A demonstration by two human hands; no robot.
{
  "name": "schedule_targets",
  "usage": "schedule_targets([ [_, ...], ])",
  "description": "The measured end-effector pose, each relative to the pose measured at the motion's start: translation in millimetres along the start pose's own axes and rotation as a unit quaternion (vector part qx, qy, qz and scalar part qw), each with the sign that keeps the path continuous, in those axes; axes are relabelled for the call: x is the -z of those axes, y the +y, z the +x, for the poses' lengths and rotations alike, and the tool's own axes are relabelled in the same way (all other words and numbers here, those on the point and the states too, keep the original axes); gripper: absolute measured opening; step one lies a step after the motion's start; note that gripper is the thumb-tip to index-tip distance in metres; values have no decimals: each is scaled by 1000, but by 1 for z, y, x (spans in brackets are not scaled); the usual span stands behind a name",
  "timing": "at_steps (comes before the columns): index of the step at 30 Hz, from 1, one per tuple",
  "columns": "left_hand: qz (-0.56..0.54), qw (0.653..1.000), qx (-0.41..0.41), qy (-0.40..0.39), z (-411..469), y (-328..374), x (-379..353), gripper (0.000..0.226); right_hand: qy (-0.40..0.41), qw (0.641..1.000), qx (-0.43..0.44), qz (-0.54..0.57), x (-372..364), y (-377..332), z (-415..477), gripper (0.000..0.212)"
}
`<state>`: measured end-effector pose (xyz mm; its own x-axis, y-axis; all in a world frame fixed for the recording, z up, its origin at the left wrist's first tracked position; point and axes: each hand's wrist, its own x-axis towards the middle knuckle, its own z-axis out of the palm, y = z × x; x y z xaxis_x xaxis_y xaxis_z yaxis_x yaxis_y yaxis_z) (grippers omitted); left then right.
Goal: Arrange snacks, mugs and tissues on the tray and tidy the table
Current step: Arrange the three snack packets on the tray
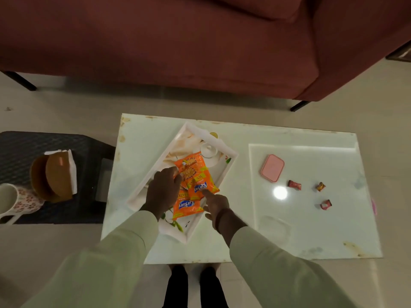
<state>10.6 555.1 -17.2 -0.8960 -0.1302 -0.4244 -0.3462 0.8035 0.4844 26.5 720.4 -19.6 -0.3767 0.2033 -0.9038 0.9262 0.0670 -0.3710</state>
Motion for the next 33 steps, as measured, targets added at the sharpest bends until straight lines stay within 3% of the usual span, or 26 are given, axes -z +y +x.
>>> schedule_targets([
  [3,19,999,-32,17,19,-6,-19,37,63,996,46,42,-14,13,23,43],
  [6,-23,999,-17,41,37,-10,-37,37,112,988,79,74,-21,21,41,22],
  [11,-89,995,36,-23,56,-22,-54,36,72,977,178,90,-18,22,50,12],
  [13,-219,972,79,-40,57,-26,-53,32,70,968,229,80,-9,15,49,8],
  [15,-363,923,113,-58,56,-25,-48,23,75,955,281,65,3,-4,46,10],
  [17,-435,890,117,-74,53,-21,-41,18,73,938,339,19,15,-36,45,12],
  [22,-448,876,176,-22,73,5,-26,27,88,856,464,-211,15,-133,63,18],
  [24,-433,879,200,0,90,16,-20,31,99,825,483,-277,5,-163,77,22],
  [27,-443,868,225,9,115,27,-17,13,104,803,483,-334,-12,-191,99,26],
  [28,-450,860,242,5,121,27,-19,23,105,798,478,-353,-17,-195,106,28],
  [30,-412,872,264,-9,131,25,-23,39,111,781,472,-394,-26,-197,120,30],
  [33,-347,901,260,-15,144,18,-33,46,118,769,459,-430,-36,-195,140,32],
])
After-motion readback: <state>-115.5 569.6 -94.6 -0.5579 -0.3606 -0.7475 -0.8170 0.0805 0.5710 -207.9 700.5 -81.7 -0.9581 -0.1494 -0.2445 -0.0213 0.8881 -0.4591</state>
